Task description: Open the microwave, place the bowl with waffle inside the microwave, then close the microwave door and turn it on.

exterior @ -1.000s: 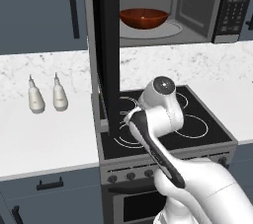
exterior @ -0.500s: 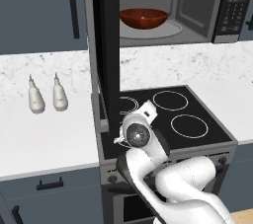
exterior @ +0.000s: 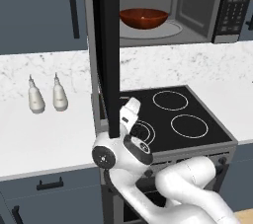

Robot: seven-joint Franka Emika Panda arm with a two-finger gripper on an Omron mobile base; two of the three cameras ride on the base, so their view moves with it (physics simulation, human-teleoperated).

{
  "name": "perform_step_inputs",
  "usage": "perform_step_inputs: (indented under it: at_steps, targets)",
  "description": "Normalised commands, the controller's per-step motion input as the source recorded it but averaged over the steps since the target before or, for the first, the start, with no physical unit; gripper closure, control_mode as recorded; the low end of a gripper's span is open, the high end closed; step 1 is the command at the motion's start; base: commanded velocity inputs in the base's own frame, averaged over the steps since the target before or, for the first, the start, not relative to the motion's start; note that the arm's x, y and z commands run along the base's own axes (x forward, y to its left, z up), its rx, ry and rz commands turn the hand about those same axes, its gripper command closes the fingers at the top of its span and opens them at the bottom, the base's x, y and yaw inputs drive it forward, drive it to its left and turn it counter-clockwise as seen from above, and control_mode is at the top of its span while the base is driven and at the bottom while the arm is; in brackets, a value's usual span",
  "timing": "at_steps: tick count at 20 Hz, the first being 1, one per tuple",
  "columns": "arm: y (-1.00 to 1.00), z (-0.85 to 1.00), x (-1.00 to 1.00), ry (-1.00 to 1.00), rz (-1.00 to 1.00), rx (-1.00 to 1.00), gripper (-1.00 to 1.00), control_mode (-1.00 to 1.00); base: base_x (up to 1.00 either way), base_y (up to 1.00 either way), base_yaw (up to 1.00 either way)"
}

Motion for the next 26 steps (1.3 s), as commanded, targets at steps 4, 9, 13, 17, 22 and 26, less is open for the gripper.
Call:
perform_step_inputs:
  at_steps: [4, 9, 13, 17, 22, 26]
  targets:
    - [1.0, 0.24, -0.04, -0.03, -0.22, -0.42, 1.0, -1.0, 0.0, 0.0, 0.0]
    - [1.0, 0.08, -0.02, -0.25, -0.24, -0.41, 1.0, -1.0, 0.0, 0.0, 0.0]
    - [0.84, 0.39, -0.01, -0.38, -0.22, -0.32, 1.0, -1.0, 0.0, 0.0, 0.0]
    - [0.08, 0.88, -0.32, -0.47, -0.11, -0.12, 1.0, -1.0, 0.0, 0.0, 0.0]
    - [-0.57, 1.0, -0.59, -0.42, 0.0, 0.0, 1.0, -1.0, 0.0, 0.0, 0.0]
    - [-0.92, 0.88, -0.57, -0.35, 0.0, 0.05, 1.0, -1.0, 0.0, 0.0, 0.0]
